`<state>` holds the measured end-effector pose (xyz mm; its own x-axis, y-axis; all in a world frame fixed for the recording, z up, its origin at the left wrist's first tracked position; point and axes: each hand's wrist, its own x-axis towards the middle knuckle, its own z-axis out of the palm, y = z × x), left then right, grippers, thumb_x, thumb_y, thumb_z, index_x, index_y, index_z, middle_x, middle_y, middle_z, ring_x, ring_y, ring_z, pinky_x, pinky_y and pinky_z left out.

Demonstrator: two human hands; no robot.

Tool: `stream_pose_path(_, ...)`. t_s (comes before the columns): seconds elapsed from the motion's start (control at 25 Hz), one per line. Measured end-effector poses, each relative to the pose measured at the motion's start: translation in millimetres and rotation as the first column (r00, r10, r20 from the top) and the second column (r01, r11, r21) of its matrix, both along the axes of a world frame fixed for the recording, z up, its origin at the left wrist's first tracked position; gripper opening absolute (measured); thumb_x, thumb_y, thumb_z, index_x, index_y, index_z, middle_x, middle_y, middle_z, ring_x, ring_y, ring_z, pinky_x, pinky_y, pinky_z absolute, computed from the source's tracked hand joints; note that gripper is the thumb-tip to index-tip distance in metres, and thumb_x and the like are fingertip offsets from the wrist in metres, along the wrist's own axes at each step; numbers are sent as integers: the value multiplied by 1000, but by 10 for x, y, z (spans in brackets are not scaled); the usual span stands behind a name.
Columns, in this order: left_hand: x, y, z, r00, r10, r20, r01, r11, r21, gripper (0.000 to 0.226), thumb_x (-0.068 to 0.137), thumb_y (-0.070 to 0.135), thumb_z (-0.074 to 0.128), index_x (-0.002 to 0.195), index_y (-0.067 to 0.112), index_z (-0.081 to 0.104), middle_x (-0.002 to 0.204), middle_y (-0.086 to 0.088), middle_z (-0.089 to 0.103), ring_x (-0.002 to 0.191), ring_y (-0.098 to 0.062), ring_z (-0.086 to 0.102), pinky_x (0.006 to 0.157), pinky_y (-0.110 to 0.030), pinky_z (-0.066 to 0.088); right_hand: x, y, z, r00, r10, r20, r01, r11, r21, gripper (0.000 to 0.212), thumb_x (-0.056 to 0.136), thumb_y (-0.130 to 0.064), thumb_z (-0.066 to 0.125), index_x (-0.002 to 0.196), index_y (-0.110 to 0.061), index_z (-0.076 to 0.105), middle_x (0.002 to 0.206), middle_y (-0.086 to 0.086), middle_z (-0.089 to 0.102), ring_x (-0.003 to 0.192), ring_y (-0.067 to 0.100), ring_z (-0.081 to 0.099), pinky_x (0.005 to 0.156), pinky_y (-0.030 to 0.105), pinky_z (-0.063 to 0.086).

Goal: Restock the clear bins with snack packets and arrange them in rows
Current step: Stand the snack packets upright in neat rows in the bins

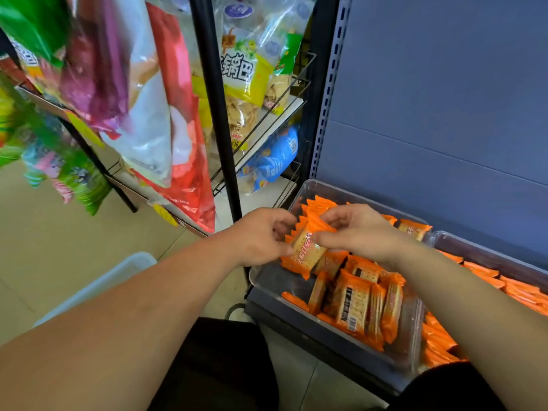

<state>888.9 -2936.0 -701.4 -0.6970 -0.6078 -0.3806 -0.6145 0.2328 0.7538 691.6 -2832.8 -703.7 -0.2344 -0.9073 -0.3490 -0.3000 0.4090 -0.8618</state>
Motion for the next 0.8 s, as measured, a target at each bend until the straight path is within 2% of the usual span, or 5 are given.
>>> stream_pose_path(0.24,140,-193,-198,952,39,305,-10,995,-95,35,91,4,70,124,15,71,118,-8,72,113,-25,68,104,-36,55,278,-340,-617,890,170,-423,-126,983,131,44,84,-38,82,121,-23,63,107,-5,64,98,15,64,76,26,53)
stream_pose_path(0.36,179,-186,-216,952,-7,306,15,1000,-24,36,92,5,73,127,15,69,116,-7,71,101,-21,68,80,-25,57,376,-447,-893,818,270,-507,-217,963,162,50,87,-42,77,131,-24,61,121,-1,60,116,21,61,92,35,54)
stream_pose_path(0.56,146,-173,-248,933,-67,352,50,997,58,40,94,9,74,132,19,65,117,-4,67,104,-24,69,74,-31,61,423,-369,-1051,422,383,-822,-290,916,278,61,95,-57,61,146,-26,46,137,3,41,133,27,40,109,43,40)
stream_pose_path(0.68,123,-142,-259,932,-82,353,81,997,16,34,93,8,72,126,17,68,113,-4,71,105,-24,70,81,-31,60,469,-355,-1068,407,374,-833,-292,917,270,65,92,-59,62,144,-23,46,138,3,45,132,26,44,108,42,41)
stream_pose_path(0.8,39,-40,-333,892,-174,416,243,963,-119,19,93,12,70,110,17,78,104,-1,74,102,-22,69,94,-34,59,391,-322,-919,514,311,-799,-270,943,194,65,84,-62,71,134,-25,51,128,-2,50,124,21,48,103,41,44)
